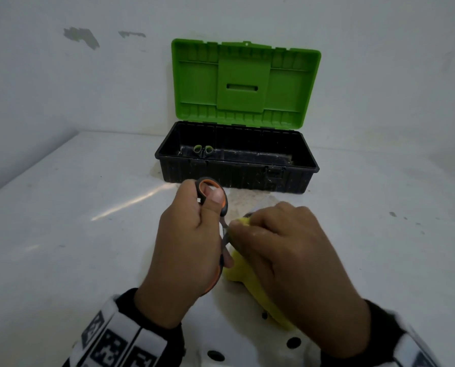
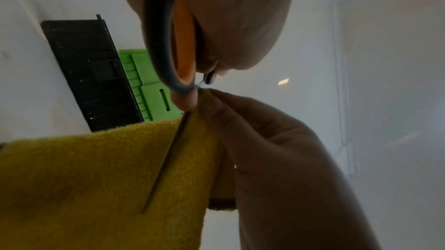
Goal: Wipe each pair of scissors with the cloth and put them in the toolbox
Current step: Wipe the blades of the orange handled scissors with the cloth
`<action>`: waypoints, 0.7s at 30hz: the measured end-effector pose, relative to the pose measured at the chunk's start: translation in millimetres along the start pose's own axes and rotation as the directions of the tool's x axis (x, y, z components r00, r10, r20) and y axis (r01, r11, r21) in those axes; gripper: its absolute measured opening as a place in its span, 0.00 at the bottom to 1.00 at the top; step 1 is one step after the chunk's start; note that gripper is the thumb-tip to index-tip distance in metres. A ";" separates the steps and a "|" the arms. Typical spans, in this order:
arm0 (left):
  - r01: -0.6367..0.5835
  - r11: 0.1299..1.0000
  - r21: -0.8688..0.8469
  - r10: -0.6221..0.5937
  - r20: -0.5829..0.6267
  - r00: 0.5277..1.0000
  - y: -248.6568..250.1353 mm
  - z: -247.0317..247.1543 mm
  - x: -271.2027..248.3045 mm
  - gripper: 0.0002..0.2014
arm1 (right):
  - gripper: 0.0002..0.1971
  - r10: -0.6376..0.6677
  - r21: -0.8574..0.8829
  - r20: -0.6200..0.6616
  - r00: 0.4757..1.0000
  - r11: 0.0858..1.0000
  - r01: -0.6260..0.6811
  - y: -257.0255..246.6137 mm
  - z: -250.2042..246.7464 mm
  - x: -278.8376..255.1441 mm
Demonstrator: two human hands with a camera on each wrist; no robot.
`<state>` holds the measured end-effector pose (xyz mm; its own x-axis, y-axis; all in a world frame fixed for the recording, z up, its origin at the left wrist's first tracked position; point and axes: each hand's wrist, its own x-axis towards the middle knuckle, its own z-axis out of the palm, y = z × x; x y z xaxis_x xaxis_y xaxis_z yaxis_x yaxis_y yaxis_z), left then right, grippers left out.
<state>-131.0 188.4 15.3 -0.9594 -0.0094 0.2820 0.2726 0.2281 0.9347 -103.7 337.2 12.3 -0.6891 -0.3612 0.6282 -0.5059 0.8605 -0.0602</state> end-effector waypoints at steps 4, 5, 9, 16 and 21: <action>0.005 1.000 0.004 -0.005 -0.004 1.000 1.3 0.0 -2.5 0.17 | 0.10 0.024 0.032 -0.044 0.999 0.999 -0.023 12.2 1.9 2.2; 0.006 1.000 0.002 -0.006 -0.006 1.000 2.0 0.3 -2.6 0.18 | 0.13 0.053 0.046 -0.071 0.996 0.998 -0.050 17.6 1.8 3.3; -0.032 0.998 0.056 0.033 -0.004 0.999 3.8 -0.9 0.1 0.19 | 0.09 0.041 0.048 -0.037 0.998 0.998 -0.039 4.4 3.9 -0.6; -0.139 0.983 0.122 0.140 0.001 0.990 0.7 1.0 0.2 0.13 | 0.10 0.125 0.072 -0.072 0.989 0.990 -0.120 13.7 6.0 0.4; -0.166 0.978 0.128 0.169 -0.018 0.985 2.0 0.3 1.6 0.14 | 0.12 0.094 0.062 -0.028 0.995 0.994 -0.093 -0.7 4.2 -3.8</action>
<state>-132.0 189.1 17.6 -0.8978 0.0118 0.4402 0.4162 0.3490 0.8396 -102.9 336.5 6.7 -0.7192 -0.2682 0.6410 -0.4711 0.8663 -0.1662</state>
